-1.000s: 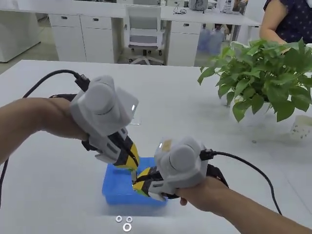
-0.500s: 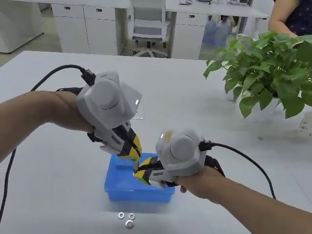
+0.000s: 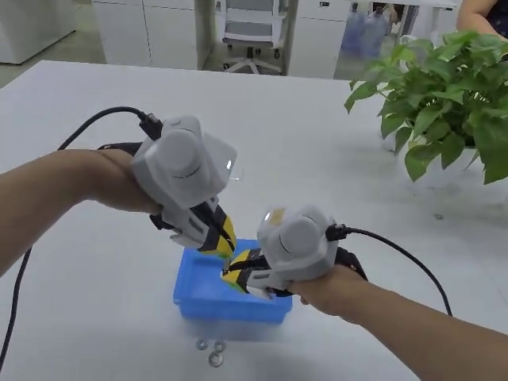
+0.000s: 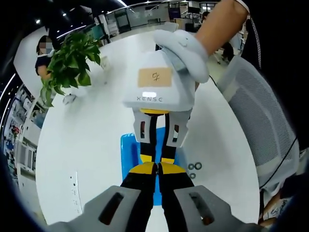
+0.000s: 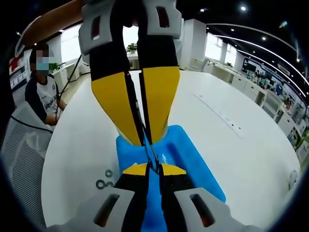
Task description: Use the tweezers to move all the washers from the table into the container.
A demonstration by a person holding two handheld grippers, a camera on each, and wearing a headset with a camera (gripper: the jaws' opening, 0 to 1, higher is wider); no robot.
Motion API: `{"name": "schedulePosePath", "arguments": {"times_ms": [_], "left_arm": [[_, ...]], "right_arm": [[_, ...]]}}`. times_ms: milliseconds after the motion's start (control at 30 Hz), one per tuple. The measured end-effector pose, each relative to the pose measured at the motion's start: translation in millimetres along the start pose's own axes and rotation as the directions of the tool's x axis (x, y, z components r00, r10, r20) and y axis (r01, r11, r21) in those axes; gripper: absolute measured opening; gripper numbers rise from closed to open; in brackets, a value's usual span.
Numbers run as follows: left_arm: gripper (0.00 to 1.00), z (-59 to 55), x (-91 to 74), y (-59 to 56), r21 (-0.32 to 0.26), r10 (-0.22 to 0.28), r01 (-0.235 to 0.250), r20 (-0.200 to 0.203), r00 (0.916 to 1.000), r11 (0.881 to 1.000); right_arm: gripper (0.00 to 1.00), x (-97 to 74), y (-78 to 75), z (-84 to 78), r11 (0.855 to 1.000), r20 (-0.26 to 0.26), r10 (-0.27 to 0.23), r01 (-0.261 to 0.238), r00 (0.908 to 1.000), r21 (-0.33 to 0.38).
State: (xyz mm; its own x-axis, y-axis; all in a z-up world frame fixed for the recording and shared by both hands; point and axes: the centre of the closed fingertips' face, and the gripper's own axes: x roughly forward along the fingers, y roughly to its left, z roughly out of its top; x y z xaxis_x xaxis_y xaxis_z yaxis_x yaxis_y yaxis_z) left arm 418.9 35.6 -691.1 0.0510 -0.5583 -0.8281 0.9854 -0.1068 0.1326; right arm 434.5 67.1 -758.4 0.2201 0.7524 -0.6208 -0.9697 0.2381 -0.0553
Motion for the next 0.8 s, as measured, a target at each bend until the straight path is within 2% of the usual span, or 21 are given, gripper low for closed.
{"name": "schedulePosePath", "arguments": {"times_ms": [333, 800], "left_arm": [[0.06, -10.8, 10.9, -0.4, -0.026, 0.000, 0.000, -0.001, 1.0000, 1.000], [0.06, -13.7, 21.7, -2.1, -0.030, 0.006, -0.006, -0.013, 0.9999, 1.000]], "right_arm": [[0.09, 8.4, -0.3, -14.1, 1.000, -0.032, 0.018, -0.018, 0.9993, 0.005], [0.09, 7.4, 1.3, -27.1, 1.000, -0.079, 0.026, -0.027, 0.9965, -0.011]]}}
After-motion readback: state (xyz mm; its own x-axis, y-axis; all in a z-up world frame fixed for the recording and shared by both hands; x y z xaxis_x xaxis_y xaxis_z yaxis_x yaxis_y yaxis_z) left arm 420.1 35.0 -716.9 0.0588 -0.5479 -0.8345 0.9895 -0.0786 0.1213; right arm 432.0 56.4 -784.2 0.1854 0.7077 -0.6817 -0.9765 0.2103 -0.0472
